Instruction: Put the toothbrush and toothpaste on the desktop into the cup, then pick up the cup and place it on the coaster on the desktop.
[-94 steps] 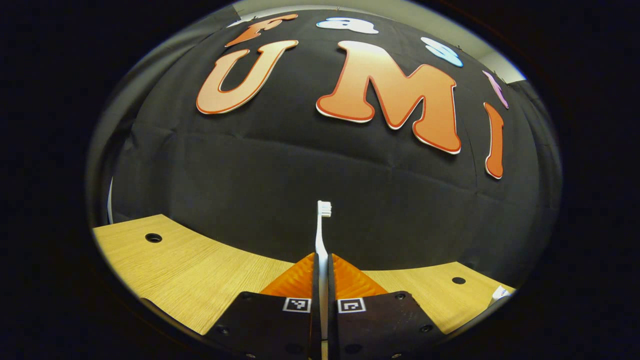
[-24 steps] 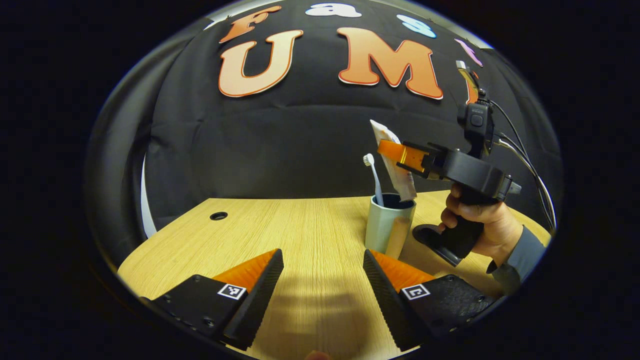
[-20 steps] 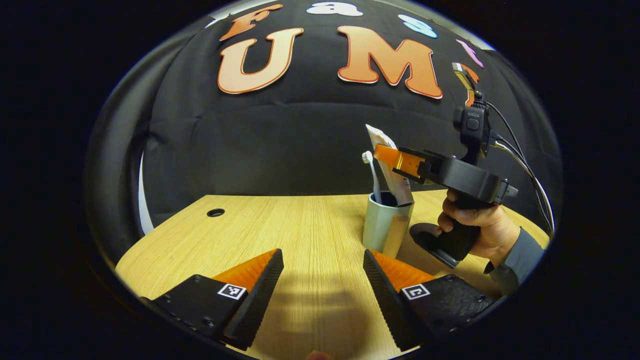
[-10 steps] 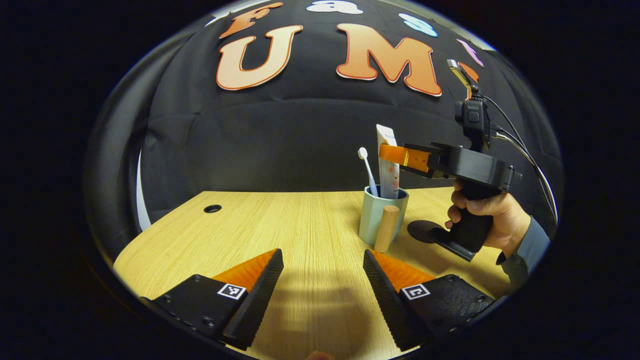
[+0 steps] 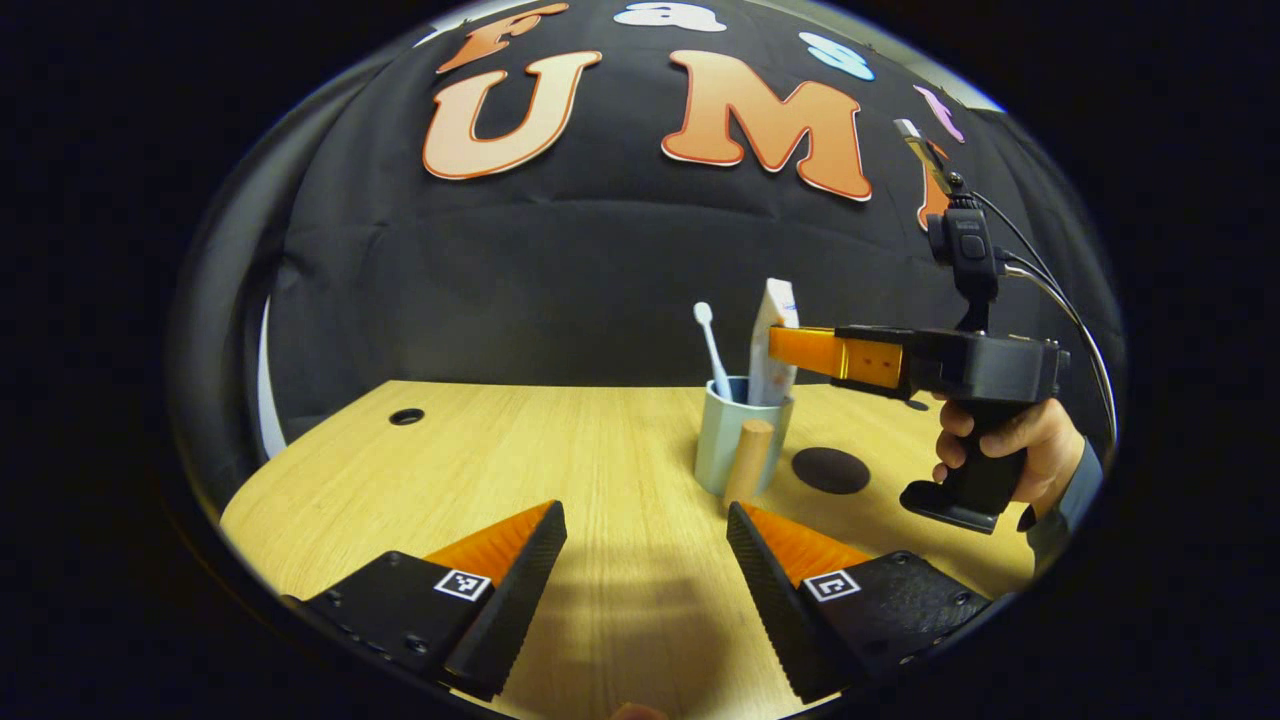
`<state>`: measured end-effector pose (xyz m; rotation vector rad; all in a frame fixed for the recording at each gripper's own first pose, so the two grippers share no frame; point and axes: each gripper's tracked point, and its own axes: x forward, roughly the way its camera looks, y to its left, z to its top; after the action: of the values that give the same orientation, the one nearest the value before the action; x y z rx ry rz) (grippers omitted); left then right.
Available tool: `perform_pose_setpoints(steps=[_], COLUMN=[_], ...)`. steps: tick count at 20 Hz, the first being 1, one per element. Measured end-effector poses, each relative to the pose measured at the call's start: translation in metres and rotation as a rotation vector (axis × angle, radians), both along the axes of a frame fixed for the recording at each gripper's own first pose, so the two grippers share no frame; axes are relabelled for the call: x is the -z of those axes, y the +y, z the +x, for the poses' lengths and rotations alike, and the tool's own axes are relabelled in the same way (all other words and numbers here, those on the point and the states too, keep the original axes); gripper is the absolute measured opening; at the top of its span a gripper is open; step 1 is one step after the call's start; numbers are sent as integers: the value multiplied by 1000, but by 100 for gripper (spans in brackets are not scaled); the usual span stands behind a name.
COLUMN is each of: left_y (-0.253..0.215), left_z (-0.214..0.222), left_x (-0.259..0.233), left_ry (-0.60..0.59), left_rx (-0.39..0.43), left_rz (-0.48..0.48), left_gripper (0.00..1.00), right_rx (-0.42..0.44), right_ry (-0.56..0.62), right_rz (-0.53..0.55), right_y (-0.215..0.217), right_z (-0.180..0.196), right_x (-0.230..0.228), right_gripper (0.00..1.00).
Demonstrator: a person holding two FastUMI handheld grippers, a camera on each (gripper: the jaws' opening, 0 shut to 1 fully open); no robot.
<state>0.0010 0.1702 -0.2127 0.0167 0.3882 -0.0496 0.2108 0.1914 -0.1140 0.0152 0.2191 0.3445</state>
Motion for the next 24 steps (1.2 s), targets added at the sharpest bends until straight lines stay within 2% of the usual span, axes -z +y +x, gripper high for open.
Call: perform_pose_setpoints(steps=[1, 2, 3, 6, 8, 9, 11, 17, 21, 24], left_y=[-5, -9, -9, -11, -17, -22, -32, -60, -81, -95], left_z=[2, 3, 4, 8, 12, 15, 22, 53, 69, 80], left_x=[-6, -11, -16, -32, -39, -41, -46, -61, -54, -34], left_ry=[-9, -14, -21, -27, -9, 4, 28, 126, 252, 368], left_rx=[9, 15, 16, 14, 18, 27, 44, 109, 157, 194], left_rz=[6, 14, 25, 29, 15, 10, 11, 46, 45, 80], left_gripper=[98, 97, 97, 97, 97, 98, 97, 97, 98, 97], right_rx=[13, 20, 26, 30, 37, 37, 45, 72, 102, 117], right_ry=[-8, -21, -36, -95, -127, -142, -170, -225, -230, -257], right_rz=[-23, -37, -37, -16, -22, -27, -26, -27, -68, -57], right_y=[-7, -14, -20, -33, -44, -49, -63, -105, -138, -158], right_z=[-3, -7, -13, -27, -39, -45, -59, -95, -113, -128], right_x=[-4, -10, -19, -51, -70, -77, -93, -112, -106, -116], right_gripper=[31, 28, 39, 52, 63, 71, 81, 95, 98, 99])
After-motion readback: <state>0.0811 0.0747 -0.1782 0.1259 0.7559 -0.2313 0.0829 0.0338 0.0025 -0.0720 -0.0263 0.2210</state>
